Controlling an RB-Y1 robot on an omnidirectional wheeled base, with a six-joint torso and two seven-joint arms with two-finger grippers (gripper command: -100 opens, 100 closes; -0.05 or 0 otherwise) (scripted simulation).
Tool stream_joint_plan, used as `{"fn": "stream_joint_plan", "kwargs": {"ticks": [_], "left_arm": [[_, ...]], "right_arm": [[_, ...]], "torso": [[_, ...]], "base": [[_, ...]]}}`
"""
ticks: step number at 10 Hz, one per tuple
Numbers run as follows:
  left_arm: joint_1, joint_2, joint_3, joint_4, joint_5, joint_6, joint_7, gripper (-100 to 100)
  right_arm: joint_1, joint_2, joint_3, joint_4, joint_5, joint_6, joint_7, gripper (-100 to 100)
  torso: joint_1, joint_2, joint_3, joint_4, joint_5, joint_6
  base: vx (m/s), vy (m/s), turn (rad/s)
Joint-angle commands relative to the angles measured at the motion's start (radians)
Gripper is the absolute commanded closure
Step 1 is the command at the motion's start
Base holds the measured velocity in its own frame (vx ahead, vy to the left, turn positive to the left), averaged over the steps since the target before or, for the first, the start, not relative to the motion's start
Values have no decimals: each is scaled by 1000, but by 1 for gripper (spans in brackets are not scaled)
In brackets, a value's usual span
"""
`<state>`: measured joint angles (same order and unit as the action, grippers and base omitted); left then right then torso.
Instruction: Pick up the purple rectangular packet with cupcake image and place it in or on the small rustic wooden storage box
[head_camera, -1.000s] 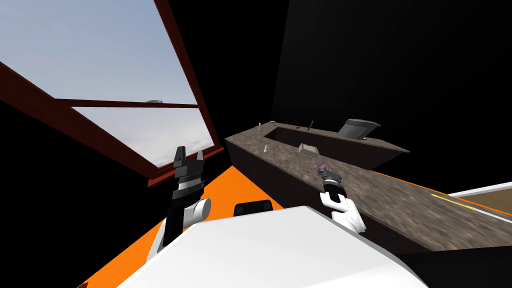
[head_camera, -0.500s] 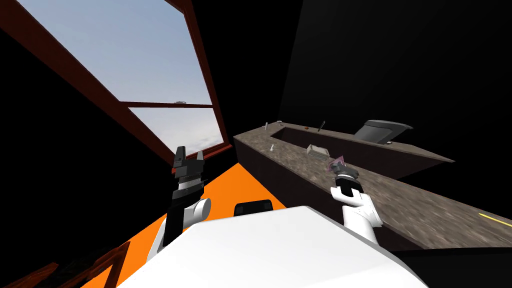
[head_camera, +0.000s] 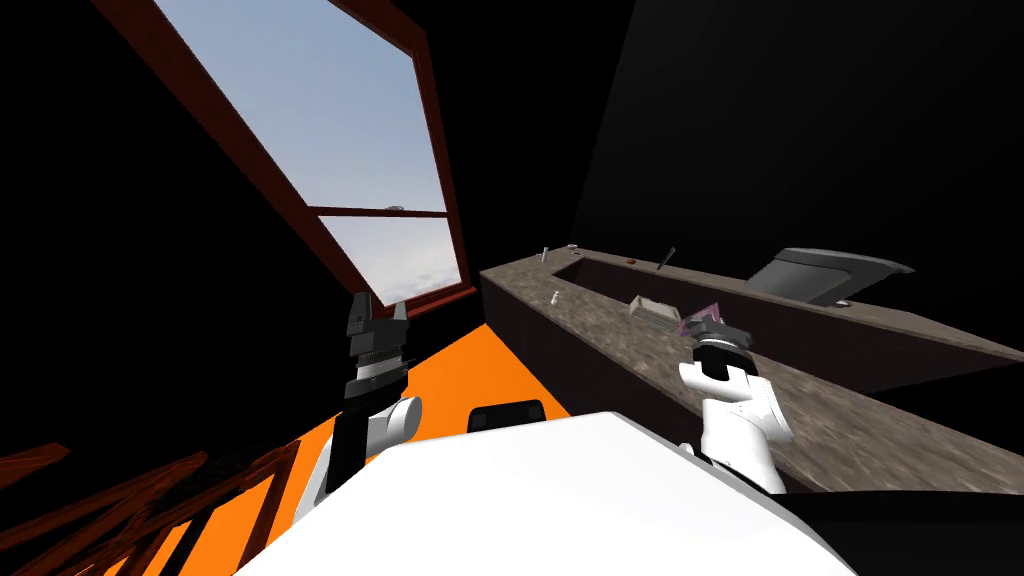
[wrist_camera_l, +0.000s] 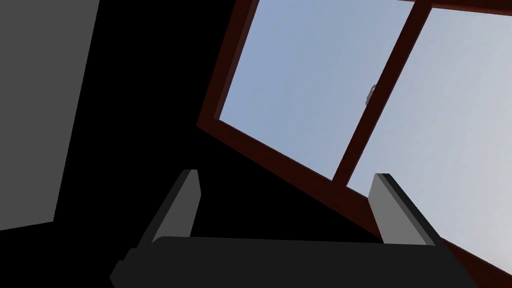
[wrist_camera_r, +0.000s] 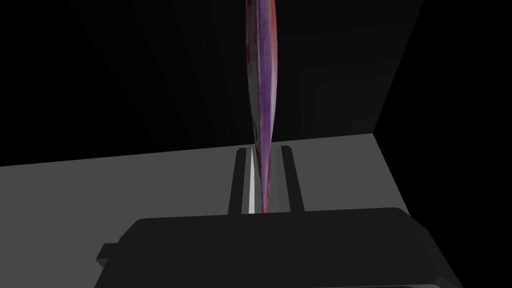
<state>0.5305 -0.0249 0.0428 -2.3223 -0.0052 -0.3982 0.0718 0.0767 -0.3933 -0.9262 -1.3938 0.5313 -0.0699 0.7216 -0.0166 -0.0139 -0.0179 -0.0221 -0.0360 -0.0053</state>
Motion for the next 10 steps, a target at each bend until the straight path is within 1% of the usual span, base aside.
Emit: {"fn": "stream_joint_plan", "kwargs": {"ticks": [1,3,7,9,10], "left_arm": [[0,0,0,0,0,0,0,0],[0,0,0,0,0,0,0,0],[0,0,0,0,0,0,0,0],[0,0,0,0,0,0,0,0],[0,0,0,0,0,0,0,0]], "right_arm": [[-24,-41,-31,24,5,36,-6,100],[-38,-77,-49,47,5,69,-10,100],[-56,-141,-75,94,3,139,-13,100],[-61,-168,-83,117,1,173,-12,100],[-65,-192,-88,140,-3,206,-9,100]], "torso": [[0,0,0,0,0,0],[-5,-1,0,0,-1,2],[-8,-1,-1,-1,-3,2],[-10,0,0,-1,-3,2],[-10,0,0,-1,-3,2]], "base": [[-1,-44,332],[11,-72,202],[4,-97,171],[-16,-129,168],[6,-165,256]]}}
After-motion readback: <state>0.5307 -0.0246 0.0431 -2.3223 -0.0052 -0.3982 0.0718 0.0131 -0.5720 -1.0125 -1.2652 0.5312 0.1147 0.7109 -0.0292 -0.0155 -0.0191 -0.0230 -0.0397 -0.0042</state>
